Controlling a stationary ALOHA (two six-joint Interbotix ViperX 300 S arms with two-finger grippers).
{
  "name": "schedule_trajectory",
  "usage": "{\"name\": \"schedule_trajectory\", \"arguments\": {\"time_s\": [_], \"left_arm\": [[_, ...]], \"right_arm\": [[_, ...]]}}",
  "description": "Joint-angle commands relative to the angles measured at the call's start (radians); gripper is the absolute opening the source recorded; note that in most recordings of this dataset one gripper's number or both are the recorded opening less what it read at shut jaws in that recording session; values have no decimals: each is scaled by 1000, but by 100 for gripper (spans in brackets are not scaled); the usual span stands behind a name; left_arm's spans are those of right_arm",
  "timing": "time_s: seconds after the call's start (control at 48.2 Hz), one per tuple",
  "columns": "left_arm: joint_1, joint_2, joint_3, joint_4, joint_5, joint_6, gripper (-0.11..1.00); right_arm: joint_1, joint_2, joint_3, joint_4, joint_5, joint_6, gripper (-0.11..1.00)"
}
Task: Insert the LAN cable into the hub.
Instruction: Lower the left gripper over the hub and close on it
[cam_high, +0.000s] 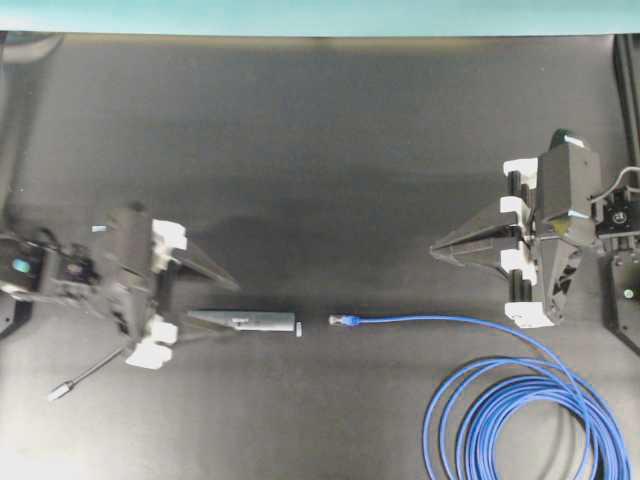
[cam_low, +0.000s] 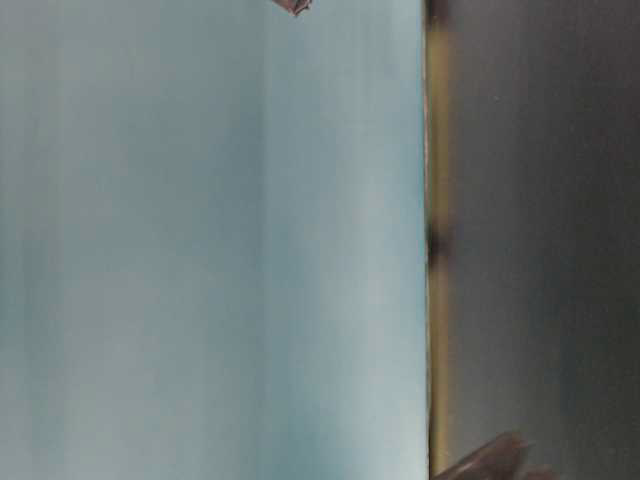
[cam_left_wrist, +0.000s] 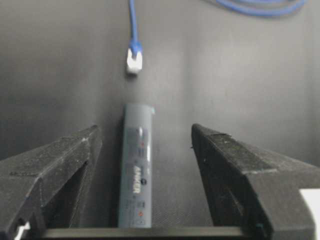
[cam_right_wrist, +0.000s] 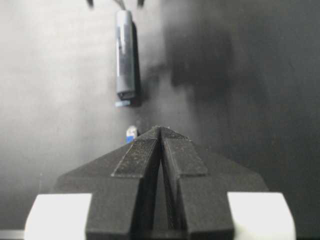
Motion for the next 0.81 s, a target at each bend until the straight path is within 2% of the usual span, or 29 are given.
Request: {"name": "schedule_trajectory", "arguments": {"time_s": [0.0, 0.477, 0.789], "left_arm": [[-8, 49, -35, 3, -15, -3, 69], [-14, 229, -71, 3, -109, -17, 69], [-17, 301, -98, 3, -72, -23, 66]], "right_arm": [[9, 6, -18, 3, -9, 18, 0], [14, 5, -18, 3, -8, 38, 0], [20, 5, -18, 3, -9, 55, 0]]}}
